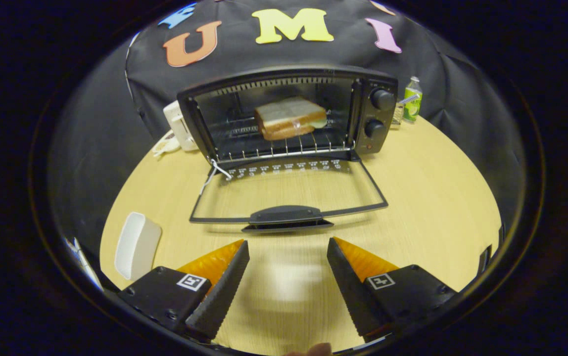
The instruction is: Open the toaster oven, put the food inside, and close the toaster oven door.
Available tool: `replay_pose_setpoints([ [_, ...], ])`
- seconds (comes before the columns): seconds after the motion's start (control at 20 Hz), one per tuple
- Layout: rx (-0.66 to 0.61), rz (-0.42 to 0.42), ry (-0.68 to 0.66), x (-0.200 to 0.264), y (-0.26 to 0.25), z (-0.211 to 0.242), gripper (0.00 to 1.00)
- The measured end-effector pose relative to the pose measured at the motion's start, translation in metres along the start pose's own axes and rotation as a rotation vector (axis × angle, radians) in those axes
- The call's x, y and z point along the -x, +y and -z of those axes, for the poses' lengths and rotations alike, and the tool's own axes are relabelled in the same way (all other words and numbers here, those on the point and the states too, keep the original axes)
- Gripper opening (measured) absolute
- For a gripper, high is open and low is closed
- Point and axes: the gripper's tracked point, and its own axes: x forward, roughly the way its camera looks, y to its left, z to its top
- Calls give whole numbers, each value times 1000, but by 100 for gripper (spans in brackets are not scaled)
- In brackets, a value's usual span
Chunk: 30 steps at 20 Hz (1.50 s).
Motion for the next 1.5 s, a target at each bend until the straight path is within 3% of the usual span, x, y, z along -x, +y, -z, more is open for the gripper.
replay_pose_setpoints([
  [0.4, 37, 63, 29, -37, -4, 0, 100],
  [0.6, 46, 53, -18, -24, -3, -11, 100],
  [0.75, 40, 25, -101, 10, 3, -32, 100],
  [0.95, 19, 14, -249, 52, 3, -94, 100],
  [1.2, 20, -9, -469, 157, 9, -182, 100],
  [1.5, -5, -29, -682, 277, 10, -248, 100],
])
